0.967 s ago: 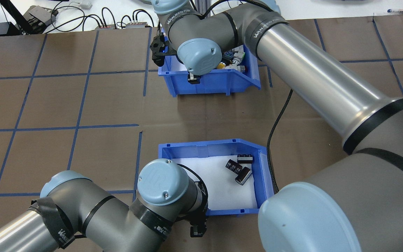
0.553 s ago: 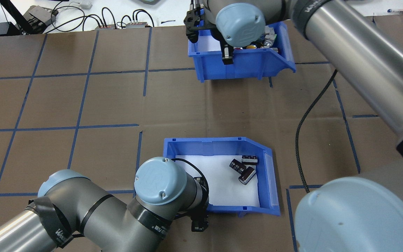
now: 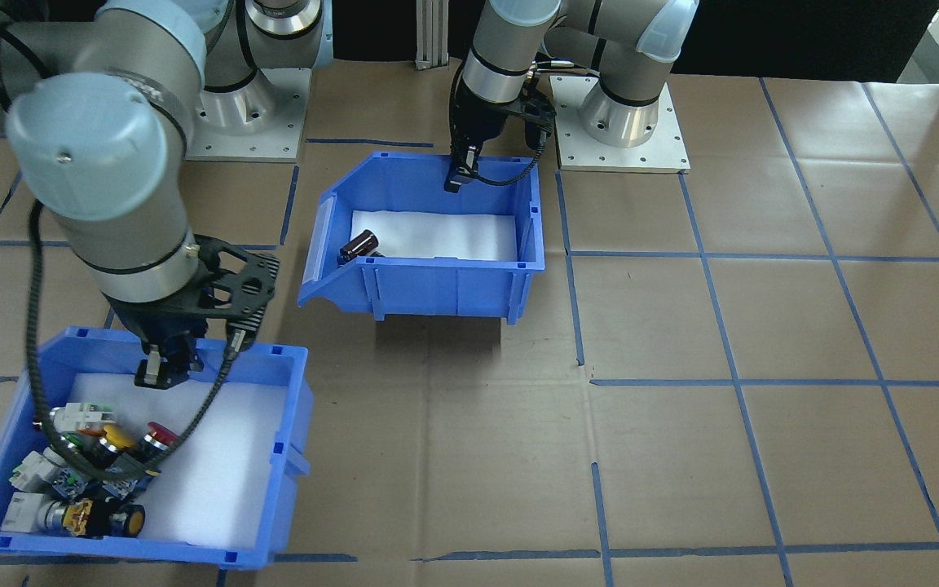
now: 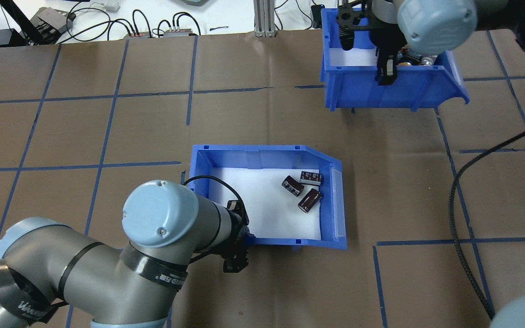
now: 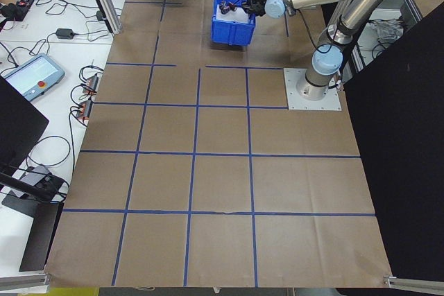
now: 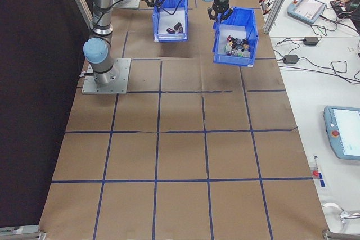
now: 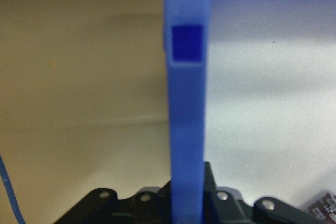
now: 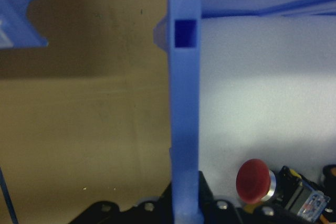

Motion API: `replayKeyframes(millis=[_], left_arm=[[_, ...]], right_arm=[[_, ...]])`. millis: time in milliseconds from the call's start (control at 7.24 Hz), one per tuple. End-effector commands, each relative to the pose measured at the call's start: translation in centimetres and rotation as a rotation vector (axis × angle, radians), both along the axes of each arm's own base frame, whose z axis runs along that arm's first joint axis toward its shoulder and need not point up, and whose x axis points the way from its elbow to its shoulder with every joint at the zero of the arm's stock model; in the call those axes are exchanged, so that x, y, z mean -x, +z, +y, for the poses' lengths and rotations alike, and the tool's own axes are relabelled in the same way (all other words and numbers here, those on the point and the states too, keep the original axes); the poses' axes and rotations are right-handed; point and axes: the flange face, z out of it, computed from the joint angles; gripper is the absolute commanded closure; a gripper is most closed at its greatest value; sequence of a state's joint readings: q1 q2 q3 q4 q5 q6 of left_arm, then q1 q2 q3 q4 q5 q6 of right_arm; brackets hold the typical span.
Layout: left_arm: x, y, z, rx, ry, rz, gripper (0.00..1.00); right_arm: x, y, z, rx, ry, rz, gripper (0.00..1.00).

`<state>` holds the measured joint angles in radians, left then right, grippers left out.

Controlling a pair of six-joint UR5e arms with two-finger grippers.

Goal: Place battery box in front

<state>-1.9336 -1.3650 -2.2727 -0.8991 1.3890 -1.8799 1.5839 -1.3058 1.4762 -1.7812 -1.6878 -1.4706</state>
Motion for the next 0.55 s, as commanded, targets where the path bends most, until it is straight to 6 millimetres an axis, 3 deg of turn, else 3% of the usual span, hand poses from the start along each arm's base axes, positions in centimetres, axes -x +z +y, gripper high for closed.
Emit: replayKeyframes(millis=[0,138,415], left_arm=[[-6.4,2.2,-4.0,0.020,-0.002,-0.019,1.00],[-7.9,2.5,-6.4,0.019,-0.009,-0.016,1.00],[-6.9,2.9,-13.6,0.016,-0.029,0.007,1.00]], right_arm=[[4.4,-1.5,4.0,0.023,-0.004,-0.043,1.00],[5.8,-2.6,5.6,0.045,-0.004,-0.043,1.00],[7.0,-3.6,10.0,0.035,0.060,-0.026,1.00]])
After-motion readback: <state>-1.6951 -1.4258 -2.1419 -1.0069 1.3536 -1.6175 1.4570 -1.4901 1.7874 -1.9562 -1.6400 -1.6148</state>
